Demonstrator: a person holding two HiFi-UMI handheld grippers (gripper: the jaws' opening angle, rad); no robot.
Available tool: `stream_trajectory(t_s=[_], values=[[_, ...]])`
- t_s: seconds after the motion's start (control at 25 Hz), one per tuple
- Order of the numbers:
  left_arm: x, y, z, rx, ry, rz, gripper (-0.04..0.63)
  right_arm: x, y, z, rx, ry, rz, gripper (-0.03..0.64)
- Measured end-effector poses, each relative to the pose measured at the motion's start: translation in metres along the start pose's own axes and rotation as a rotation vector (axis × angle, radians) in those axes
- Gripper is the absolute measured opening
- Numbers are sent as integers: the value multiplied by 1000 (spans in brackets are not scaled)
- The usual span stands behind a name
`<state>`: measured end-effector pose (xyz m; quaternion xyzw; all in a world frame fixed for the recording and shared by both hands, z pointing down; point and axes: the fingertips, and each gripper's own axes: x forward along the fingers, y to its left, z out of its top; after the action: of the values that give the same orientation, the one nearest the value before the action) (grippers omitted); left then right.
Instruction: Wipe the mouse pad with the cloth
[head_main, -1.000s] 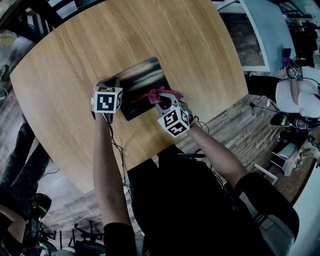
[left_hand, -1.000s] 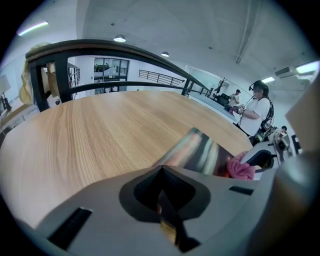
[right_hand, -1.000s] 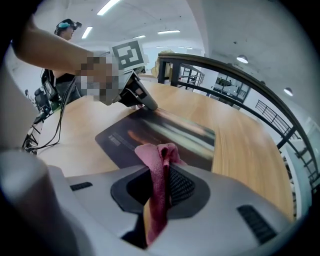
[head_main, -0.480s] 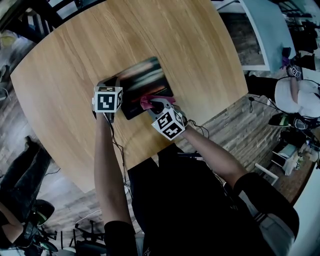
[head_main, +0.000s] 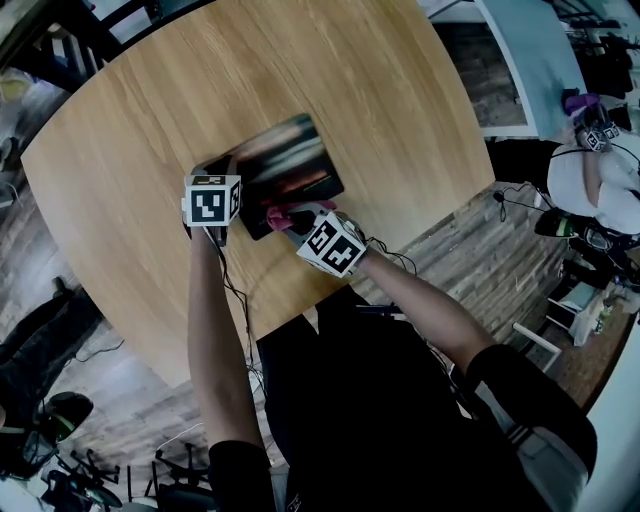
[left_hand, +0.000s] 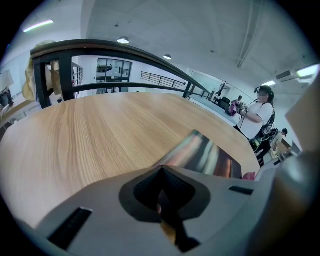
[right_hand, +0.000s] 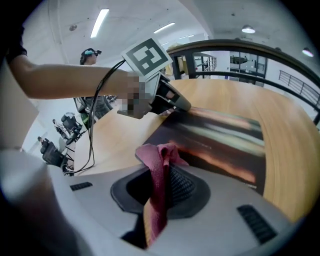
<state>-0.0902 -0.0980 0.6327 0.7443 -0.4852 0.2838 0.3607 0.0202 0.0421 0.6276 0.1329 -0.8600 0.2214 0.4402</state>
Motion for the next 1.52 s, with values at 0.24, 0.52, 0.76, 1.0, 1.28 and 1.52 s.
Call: stream_trajectory(t_s=[0.24, 0.52, 0.76, 1.0, 1.28, 1.52], values=[[-1, 0, 1, -13, -10, 8, 23, -1, 19, -3, 20, 48, 136, 64], [-7, 4, 3, -101, -96, 37, 23, -32, 10, 19, 41, -58, 108, 64], [-38, 8, 11, -263, -238, 40, 23, -66, -3, 44, 148, -206, 94, 64], [-81, -4, 31, -279, -356, 86, 23, -98, -15, 67, 187, -330, 31, 64], [-125, -30, 57, -246, -490, 136, 23, -134, -28, 95, 205, -461, -64, 64], [-159, -53, 67, -246, -586, 153, 23, -161, -31, 107, 206, -524, -115, 64]])
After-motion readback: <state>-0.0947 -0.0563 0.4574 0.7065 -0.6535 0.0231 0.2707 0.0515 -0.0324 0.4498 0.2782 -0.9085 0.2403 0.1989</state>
